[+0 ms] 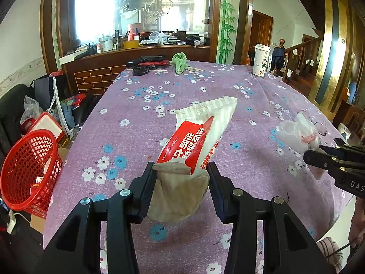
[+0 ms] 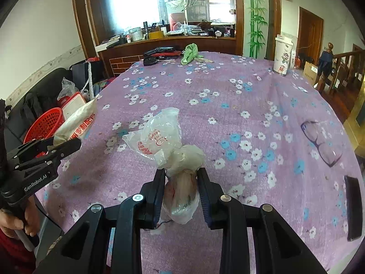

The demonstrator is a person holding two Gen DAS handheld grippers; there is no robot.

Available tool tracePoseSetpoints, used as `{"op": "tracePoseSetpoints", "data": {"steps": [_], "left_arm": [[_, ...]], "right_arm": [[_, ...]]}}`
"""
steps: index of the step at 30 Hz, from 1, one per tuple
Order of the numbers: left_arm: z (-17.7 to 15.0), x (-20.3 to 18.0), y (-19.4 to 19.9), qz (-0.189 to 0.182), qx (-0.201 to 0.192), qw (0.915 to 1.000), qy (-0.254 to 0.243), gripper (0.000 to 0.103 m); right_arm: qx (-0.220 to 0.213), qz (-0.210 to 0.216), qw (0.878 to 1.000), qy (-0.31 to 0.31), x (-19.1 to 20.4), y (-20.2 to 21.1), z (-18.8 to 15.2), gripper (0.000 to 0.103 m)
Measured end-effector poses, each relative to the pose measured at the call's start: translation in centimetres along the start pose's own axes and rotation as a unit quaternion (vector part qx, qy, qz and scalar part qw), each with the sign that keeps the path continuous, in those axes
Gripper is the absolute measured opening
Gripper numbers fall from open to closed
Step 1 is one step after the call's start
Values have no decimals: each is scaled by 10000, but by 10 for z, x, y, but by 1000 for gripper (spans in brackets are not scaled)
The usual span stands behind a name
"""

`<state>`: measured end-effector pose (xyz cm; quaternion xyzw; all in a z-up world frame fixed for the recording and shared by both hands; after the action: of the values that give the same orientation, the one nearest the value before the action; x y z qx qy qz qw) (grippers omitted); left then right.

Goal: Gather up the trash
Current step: 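Lift the paper bag and plastic bag and carry them toward the wastebasket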

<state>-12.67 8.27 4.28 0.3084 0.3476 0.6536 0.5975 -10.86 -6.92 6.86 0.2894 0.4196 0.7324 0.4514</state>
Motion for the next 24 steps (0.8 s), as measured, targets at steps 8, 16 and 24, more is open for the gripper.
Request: {"op": "tracePoseSetpoints", "data": {"steps": [8,16,24], "left_arm": [[13,-7,-2,-13,-44,9999,-96,44],[16,-6,-2,-19,-35,10000,-25,44],[2,2,1,-3,9,10000,68,44]], "right_arm": [[41,-98,9999,65,2,-8,13,31],[46,-101,9999,32,0,-6,13,31],[38,-165,9998,-53,-6,2,1,31]]}}
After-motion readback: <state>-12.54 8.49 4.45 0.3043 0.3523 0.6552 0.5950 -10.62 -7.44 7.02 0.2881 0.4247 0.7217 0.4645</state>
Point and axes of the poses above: each gripper's, at about its wrist camera, not at the fingertips, and y roughly against the way its jaws point, x to its left, z to its top, the point moved 3 cm from there along -y, roughly the way its jaws point, and after that the axes turned 15 degrees about x, right-handed, at the moved point
